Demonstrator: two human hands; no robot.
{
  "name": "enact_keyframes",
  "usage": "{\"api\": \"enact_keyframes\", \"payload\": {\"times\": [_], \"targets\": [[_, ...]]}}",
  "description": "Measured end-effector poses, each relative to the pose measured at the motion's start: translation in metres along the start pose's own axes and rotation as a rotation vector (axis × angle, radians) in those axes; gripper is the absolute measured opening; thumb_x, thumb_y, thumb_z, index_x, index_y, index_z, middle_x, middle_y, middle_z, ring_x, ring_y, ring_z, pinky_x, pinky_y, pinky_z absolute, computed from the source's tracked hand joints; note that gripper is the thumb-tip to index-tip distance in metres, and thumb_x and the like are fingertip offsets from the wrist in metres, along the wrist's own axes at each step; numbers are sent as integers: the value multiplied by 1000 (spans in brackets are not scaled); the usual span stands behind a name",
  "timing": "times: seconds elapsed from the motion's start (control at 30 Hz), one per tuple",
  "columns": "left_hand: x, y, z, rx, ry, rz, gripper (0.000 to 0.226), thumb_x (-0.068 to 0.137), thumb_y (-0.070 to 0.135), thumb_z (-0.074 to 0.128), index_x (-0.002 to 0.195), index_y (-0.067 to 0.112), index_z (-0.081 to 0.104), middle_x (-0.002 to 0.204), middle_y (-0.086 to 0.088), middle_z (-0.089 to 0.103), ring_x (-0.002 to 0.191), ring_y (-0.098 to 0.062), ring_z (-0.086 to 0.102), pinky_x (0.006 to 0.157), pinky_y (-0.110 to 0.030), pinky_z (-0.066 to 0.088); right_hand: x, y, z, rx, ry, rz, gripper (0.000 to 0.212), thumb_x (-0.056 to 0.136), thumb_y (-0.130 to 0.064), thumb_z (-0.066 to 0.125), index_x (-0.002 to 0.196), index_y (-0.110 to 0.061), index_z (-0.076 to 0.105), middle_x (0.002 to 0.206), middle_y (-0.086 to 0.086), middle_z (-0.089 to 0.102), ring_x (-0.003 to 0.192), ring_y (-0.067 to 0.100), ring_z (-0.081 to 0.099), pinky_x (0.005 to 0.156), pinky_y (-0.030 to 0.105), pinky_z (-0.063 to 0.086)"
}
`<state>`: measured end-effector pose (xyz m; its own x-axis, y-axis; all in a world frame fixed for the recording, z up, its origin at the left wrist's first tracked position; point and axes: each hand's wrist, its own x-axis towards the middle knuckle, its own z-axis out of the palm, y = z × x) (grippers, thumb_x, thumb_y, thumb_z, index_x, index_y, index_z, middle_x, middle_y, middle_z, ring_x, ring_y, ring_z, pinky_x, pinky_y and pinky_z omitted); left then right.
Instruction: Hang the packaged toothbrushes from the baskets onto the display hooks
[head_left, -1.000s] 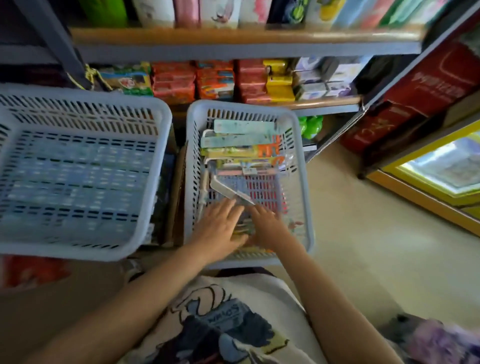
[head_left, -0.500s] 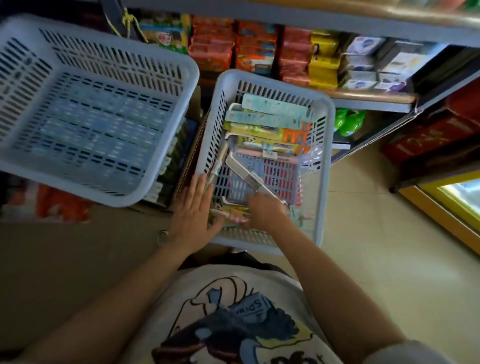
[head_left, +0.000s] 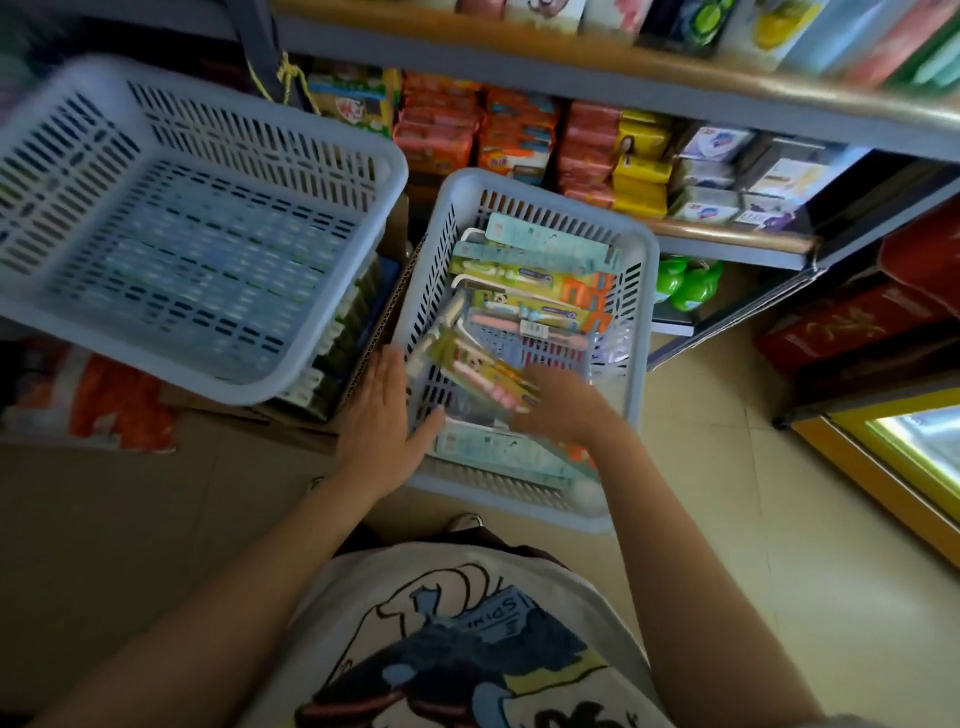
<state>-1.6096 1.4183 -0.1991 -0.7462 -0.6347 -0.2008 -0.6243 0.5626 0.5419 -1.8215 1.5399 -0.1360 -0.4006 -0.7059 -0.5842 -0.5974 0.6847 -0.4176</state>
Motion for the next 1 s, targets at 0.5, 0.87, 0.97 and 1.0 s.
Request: {"api": "enact_keyframes", "payload": {"times": [0.5, 0.87, 0.97, 1.0], "targets": [[26, 151, -100, -1266, -306, -180, 35, 90, 19, 70, 123, 27, 60, 102, -9, 77, 90, -24, 75, 76, -39, 62, -56, -63, -63, 1457, 161, -112, 36, 95, -19, 69, 117, 9, 65, 101, 47, 58, 102, 51, 66, 94, 53, 57], [-5, 107, -170, -1265, -112, -181, 21, 93, 25, 66, 114, 24, 68, 95, -6, 79, 83, -23, 76, 68, -36, 60, -72, -139, -50, 1392, 246, -207, 85, 63, -40, 92, 121, 13, 58, 117, 57, 43, 97, 64, 56, 99, 65, 47], [-28, 68, -200, -1280, -68, -200, 24, 93, 29, 67, 115, 20, 70, 98, -10, 78, 87, -28, 76, 74, -41, 58, -78, -186, -31, 1303, 222, -237, 75, 62, -45, 92, 115, 1, 65, 110, 56, 46, 97, 72, 50, 93, 78, 41], [-38, 50, -211, -1296, -46, -213, 24, 95, 30, 65, 115, 19, 70, 98, -10, 78, 87, -28, 76, 74, -41, 58, -81, -206, -24, 1274, 228, -256, 59, 65, -42, 90, 107, -6, 70, 108, 56, 47, 94, 73, 50, 89, 82, 38]]}}
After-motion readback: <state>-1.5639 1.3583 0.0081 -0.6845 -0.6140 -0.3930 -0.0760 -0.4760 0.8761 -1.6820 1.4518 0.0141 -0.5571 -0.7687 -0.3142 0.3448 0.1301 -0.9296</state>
